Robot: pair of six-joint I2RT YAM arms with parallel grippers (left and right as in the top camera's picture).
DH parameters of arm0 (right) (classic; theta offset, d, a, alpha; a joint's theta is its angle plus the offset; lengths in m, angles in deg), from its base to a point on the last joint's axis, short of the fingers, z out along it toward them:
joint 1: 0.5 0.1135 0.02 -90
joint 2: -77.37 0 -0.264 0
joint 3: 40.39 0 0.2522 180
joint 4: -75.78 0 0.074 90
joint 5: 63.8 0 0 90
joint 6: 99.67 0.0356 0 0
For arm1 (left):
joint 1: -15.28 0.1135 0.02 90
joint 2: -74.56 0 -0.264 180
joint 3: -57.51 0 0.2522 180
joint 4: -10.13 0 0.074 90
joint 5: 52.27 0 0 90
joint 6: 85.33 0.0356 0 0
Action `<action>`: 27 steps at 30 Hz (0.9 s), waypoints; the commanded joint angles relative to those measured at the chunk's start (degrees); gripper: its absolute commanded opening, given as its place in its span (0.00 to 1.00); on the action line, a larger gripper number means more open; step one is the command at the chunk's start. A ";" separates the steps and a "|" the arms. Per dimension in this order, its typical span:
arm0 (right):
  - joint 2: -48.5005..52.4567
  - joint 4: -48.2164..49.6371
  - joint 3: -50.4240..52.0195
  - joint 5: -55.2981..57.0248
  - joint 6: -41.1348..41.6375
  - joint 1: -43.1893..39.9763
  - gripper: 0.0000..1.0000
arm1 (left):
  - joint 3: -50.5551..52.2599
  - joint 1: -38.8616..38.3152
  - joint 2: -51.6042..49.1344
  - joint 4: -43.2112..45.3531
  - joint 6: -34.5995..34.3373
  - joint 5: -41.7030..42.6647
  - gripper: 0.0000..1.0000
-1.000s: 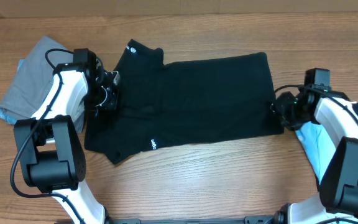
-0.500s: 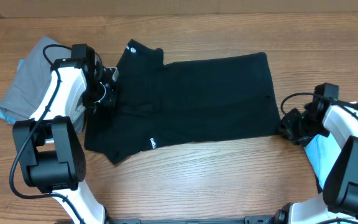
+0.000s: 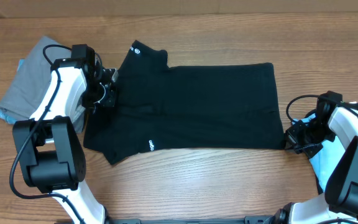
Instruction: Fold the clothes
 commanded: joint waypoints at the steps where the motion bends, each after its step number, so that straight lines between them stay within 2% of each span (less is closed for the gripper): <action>1: -1.79 -0.39 -1.25 2.64 0.70 -0.55 0.05 | -4.46 0.09 1.75 -4.55 0.04 -4.92 0.30; 2: -1.97 -0.50 -1.29 2.60 0.70 -0.66 0.07 | -5.53 0.13 1.75 -6.12 0.02 -5.29 0.32; 5: -3.06 -1.73 -2.05 2.60 0.70 -1.55 0.25 | -11.69 0.81 1.77 -14.05 -2.14 -5.07 0.41; 9: -5.01 -3.87 -3.89 1.88 -0.24 -3.10 0.28 | -15.89 1.51 2.05 -20.96 -4.33 -2.86 0.49; 12: -7.06 -4.00 -4.68 -4.31 -4.85 -3.85 0.30 | -15.45 1.49 2.25 -24.50 -4.57 0.13 0.55; 16: -8.83 -3.87 -4.70 -13.97 -11.04 -3.78 0.38 | -11.34 1.33 2.27 -25.77 -5.35 0.44 0.54; 19: -8.83 -4.20 -4.66 -15.76 -11.82 -3.26 0.40 | -5.16 1.36 2.27 -23.52 -5.97 0.20 0.55; 24: -8.83 -3.30 -4.66 -15.69 -11.80 -1.55 0.40 | 7.72 1.49 2.27 -10.16 -7.26 0.74 0.54; 26: -8.83 -2.86 -4.66 -15.67 -11.80 -0.85 0.41 | 11.87 1.46 2.27 -4.13 -7.28 2.54 0.49; 27: -8.83 -2.45 -4.66 -15.65 -11.80 -0.46 0.41 | 13.81 1.42 2.27 -1.05 -7.30 3.37 0.41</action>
